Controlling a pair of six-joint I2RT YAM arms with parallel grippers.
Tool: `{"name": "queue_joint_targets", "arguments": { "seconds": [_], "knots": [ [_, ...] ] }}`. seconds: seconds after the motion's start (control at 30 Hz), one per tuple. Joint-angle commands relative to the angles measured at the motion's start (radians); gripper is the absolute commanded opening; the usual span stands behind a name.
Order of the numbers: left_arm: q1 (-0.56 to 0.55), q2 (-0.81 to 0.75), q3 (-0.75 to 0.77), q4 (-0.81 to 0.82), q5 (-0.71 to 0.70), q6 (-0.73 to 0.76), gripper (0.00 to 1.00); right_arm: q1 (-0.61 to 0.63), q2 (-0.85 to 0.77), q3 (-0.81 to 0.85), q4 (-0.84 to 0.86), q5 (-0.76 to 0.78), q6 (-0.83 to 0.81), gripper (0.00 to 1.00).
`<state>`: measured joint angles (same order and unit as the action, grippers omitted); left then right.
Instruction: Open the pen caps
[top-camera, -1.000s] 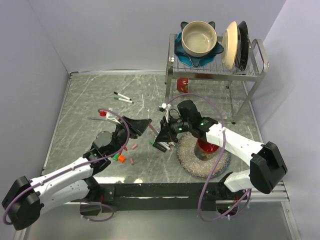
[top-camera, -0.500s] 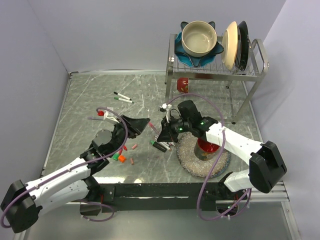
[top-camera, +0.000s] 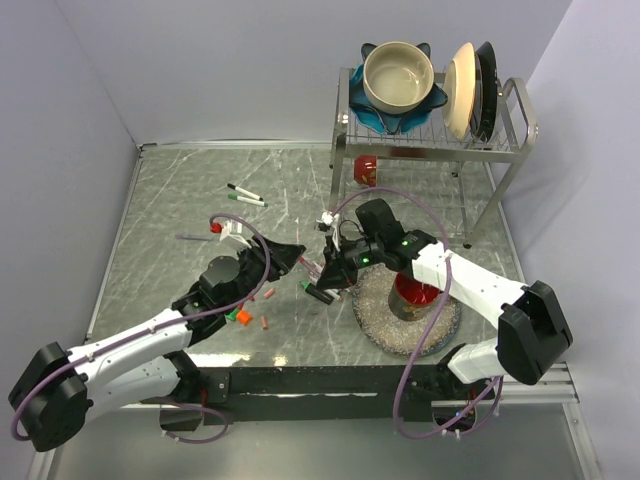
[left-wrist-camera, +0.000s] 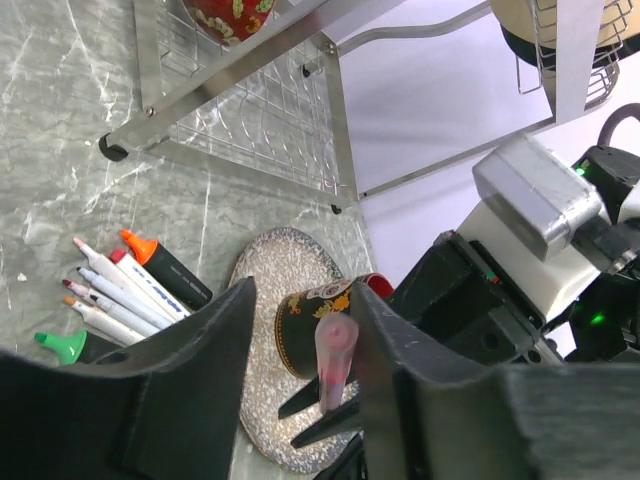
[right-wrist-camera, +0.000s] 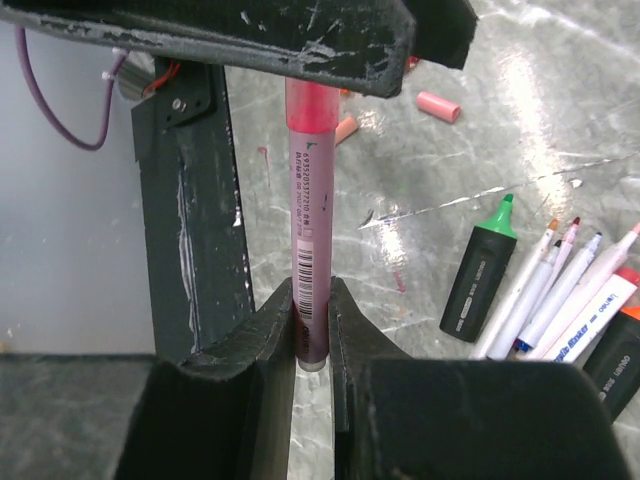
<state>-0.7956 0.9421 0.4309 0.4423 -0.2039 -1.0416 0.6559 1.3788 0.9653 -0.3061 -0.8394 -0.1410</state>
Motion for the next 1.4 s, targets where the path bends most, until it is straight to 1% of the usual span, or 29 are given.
{"name": "queue_joint_targets", "arguments": {
  "seconds": [0.0,0.03,0.07,0.13,0.17,0.2,0.33,0.37,0.4,0.43,0.53,0.63,0.73,0.8,0.83,0.87,0.93,0.97,1.03,1.07,1.13,1.17,1.2,1.27,1.3,1.37],
  "knots": [
    [0.001,0.015,0.032,0.068,0.043,0.005,0.46,-0.004,0.005,0.055,-0.008,-0.050,-0.045,0.00],
    [0.001,0.017,0.029,0.075,0.049,0.003,0.43,-0.004,0.006,0.055,-0.008,-0.044,-0.042,0.00],
    [0.001,0.018,0.028,0.085,0.058,0.002,0.36,-0.004,0.008,0.055,-0.005,-0.037,-0.039,0.00],
    [0.001,0.020,0.025,0.096,0.069,0.000,0.24,-0.004,0.008,0.056,-0.005,-0.035,-0.035,0.00],
    [0.001,0.021,0.025,0.099,0.073,0.000,0.10,-0.004,0.009,0.056,-0.002,-0.032,-0.034,0.01],
    [0.001,0.021,0.026,0.098,0.075,-0.003,0.01,-0.006,0.008,0.056,-0.002,-0.032,-0.034,0.03],
    [0.001,0.009,0.031,0.075,0.061,-0.015,0.01,-0.006,0.005,0.058,-0.010,-0.035,-0.042,0.14],
    [0.001,0.009,0.035,0.070,0.060,-0.023,0.01,-0.004,0.000,0.058,-0.010,-0.038,-0.045,0.21],
    [0.001,0.014,0.038,0.065,0.067,-0.026,0.01,-0.004,-0.001,0.058,-0.010,-0.043,-0.046,0.24],
    [0.001,0.020,0.040,0.068,0.078,-0.031,0.01,-0.006,-0.006,0.056,-0.008,-0.049,-0.046,0.32],
    [0.001,0.070,0.048,0.116,0.138,-0.037,0.01,-0.004,-0.018,0.049,0.005,-0.055,-0.039,0.42],
    [0.001,0.122,0.060,0.156,0.179,-0.037,0.01,-0.006,-0.023,0.047,0.018,-0.052,-0.028,0.45],
    [0.001,0.150,0.071,0.168,0.195,-0.038,0.01,-0.006,-0.026,0.041,0.028,-0.038,-0.011,0.45],
    [0.001,0.150,0.072,0.167,0.195,-0.038,0.01,-0.004,-0.021,0.041,0.033,-0.035,-0.005,0.45],
    [0.001,0.149,0.071,0.164,0.187,-0.037,0.01,-0.004,-0.020,0.041,0.038,-0.030,0.000,0.39],
    [0.001,0.139,0.071,0.162,0.182,-0.034,0.01,-0.004,-0.017,0.044,0.036,-0.032,0.009,0.30],
    [0.015,0.120,0.081,0.144,0.158,-0.026,0.01,-0.002,0.003,0.062,0.006,-0.030,0.011,0.00],
    [0.063,0.077,0.089,0.051,0.120,-0.026,0.01,-0.002,0.011,0.069,-0.007,-0.035,0.006,0.00],
    [0.148,0.011,0.111,-0.080,0.063,-0.035,0.01,0.013,0.023,0.075,-0.025,-0.029,0.003,0.00],
    [0.265,-0.065,0.106,-0.127,0.026,-0.041,0.01,0.017,0.023,0.072,-0.025,-0.018,0.001,0.00],
    [0.410,-0.133,0.083,-0.183,0.076,-0.066,0.01,0.033,0.029,0.079,-0.037,-0.004,0.000,0.00],
    [0.540,-0.176,0.075,-0.203,0.113,-0.074,0.01,0.036,0.035,0.082,-0.042,0.002,-0.006,0.00],
    [0.585,-0.189,0.081,-0.259,0.164,-0.074,0.01,0.037,0.045,0.085,-0.048,0.006,-0.006,0.00],
    [0.651,-0.210,0.111,-0.330,0.178,-0.051,0.01,0.039,0.051,0.090,-0.051,0.031,-0.006,0.00],
    [0.659,-0.216,0.115,-0.353,0.182,-0.040,0.01,0.040,0.054,0.092,-0.048,0.045,-0.006,0.00],
    [0.664,-0.236,0.108,-0.428,0.178,-0.034,0.01,0.039,0.055,0.081,-0.021,0.158,0.015,0.00]
  ]
}}
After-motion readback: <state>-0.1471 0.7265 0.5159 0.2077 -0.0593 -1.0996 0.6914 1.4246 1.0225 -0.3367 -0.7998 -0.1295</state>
